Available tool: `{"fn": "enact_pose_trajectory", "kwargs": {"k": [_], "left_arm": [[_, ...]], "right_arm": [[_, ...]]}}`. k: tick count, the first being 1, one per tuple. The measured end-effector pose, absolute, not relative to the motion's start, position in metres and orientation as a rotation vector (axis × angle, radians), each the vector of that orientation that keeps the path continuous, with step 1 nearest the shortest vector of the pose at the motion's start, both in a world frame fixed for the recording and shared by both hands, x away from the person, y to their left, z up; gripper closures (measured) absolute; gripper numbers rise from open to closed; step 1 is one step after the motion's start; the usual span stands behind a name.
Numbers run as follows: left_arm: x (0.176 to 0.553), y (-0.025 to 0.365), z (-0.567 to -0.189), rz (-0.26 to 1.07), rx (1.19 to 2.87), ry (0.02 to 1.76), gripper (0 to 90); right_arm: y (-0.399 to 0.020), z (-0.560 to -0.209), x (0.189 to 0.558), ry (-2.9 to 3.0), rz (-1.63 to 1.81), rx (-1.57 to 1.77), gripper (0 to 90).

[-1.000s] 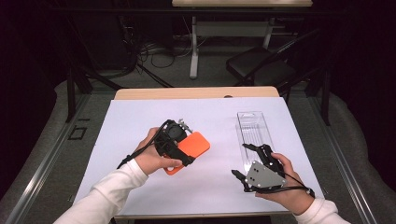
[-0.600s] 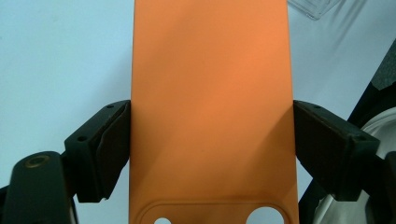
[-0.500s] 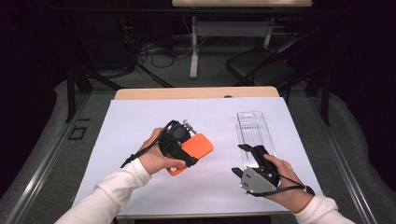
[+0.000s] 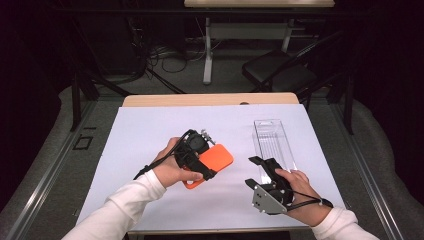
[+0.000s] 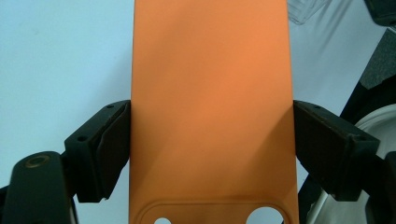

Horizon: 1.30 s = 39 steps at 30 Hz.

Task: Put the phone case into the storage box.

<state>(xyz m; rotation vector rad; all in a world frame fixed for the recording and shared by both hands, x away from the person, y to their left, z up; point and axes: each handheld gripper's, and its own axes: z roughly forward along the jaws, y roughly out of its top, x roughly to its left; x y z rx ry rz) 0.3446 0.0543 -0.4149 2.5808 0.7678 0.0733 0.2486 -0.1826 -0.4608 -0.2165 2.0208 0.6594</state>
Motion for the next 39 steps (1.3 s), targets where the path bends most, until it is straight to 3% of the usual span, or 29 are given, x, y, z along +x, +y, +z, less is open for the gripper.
{"fn": "enact_pose_trajectory", "kwargs": {"k": [10,29,39], "left_arm": [[0.341,0.042,-0.415,0.06,2.582,0.721,16.2],[0.332,0.023,-0.415,0.041,2.602,0.652,16.2],[0.326,0.014,-0.416,0.033,2.619,0.614,16.2]], "right_arm": [[-0.175,-0.469,0.25,1.997,0.59,-0.322,32.6],[-0.161,-0.483,0.257,1.933,0.529,-0.405,33.0],[-0.161,-0.486,0.258,1.928,0.513,-0.43,39.2]]}}
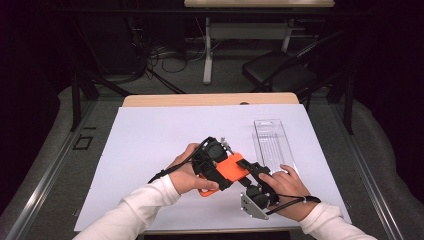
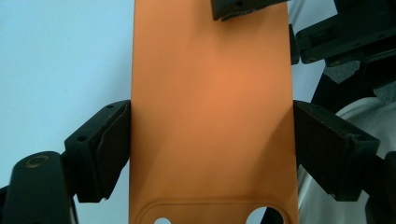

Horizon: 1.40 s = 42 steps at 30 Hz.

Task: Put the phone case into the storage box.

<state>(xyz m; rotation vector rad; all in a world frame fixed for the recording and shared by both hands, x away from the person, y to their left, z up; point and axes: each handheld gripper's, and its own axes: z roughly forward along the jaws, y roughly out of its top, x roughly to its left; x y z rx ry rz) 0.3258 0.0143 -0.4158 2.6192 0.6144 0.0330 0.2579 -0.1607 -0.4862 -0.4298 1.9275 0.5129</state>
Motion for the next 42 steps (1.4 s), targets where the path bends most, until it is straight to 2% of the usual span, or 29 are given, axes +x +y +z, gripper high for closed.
{"fn": "enact_pose_trajectory", "kwargs": {"k": [19,42], "left_arm": [[0.323,0.011,-0.417,0.009,2.62,0.609,16.2],[0.32,0.007,-0.421,-0.026,2.629,0.602,16.2]], "right_arm": [[-0.158,-0.492,0.259,1.894,0.474,-0.455,43.9],[-0.149,-0.502,0.256,1.836,0.404,-0.521,57.6]]}}
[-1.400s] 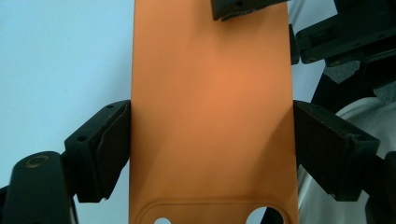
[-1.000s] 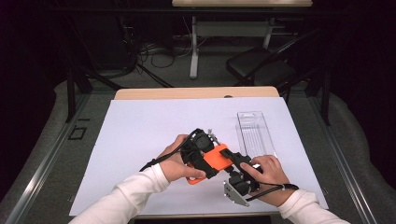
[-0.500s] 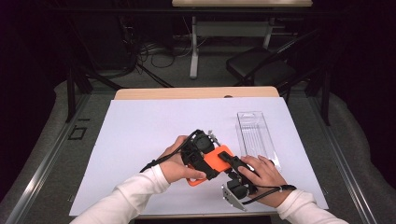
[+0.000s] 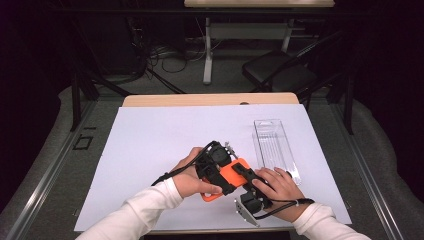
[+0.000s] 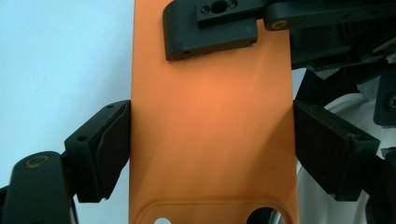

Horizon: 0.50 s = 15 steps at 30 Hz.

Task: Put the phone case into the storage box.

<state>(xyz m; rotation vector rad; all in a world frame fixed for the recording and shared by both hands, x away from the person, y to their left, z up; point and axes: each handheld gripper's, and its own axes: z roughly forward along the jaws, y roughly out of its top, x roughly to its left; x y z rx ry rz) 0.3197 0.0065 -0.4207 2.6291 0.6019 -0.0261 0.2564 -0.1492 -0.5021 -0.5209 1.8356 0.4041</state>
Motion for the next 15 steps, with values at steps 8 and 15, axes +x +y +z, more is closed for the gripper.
{"fn": "enact_pose_trajectory", "kwargs": {"k": [8,15], "left_arm": [[0.3189,0.0052,-0.421,-0.046,2.627,0.592,16.2],[0.3193,0.0038,-0.4221,-0.059,2.624,0.593,16.2]], "right_arm": [[-0.1497,-0.502,0.2556,1.812,0.375,-0.538,61.9],[-0.1504,-0.5027,0.2557,1.803,0.366,-0.547,66.5]]}}
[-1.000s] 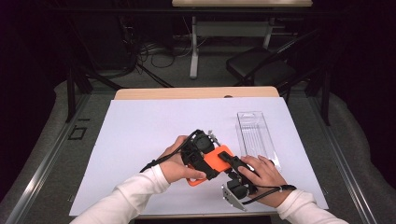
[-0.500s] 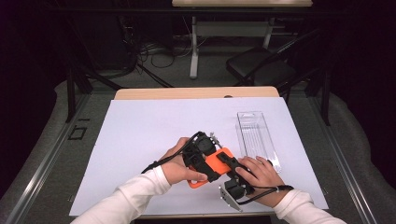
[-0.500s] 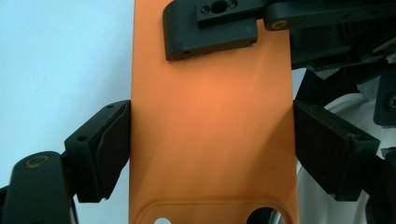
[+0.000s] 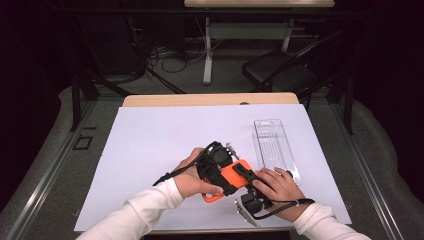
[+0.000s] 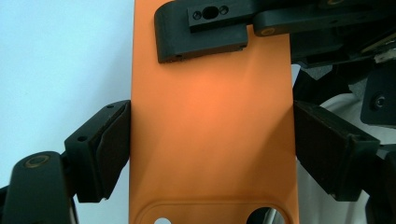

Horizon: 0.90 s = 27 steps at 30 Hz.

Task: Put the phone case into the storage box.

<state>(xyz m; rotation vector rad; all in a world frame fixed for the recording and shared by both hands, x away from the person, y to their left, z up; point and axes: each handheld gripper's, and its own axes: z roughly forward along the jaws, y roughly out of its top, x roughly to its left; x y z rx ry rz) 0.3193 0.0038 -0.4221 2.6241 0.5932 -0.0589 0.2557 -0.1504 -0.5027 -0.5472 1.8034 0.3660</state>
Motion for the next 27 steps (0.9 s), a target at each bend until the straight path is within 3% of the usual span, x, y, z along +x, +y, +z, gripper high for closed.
{"fn": "enact_pose_trajectory", "kwargs": {"k": [27], "left_arm": [[0.323,0.0058,-0.4257,-0.102,2.604,0.612,16.2]], "right_arm": [[-0.152,-0.5035,0.2564,1.798,0.385,-0.522,76.6]]}}
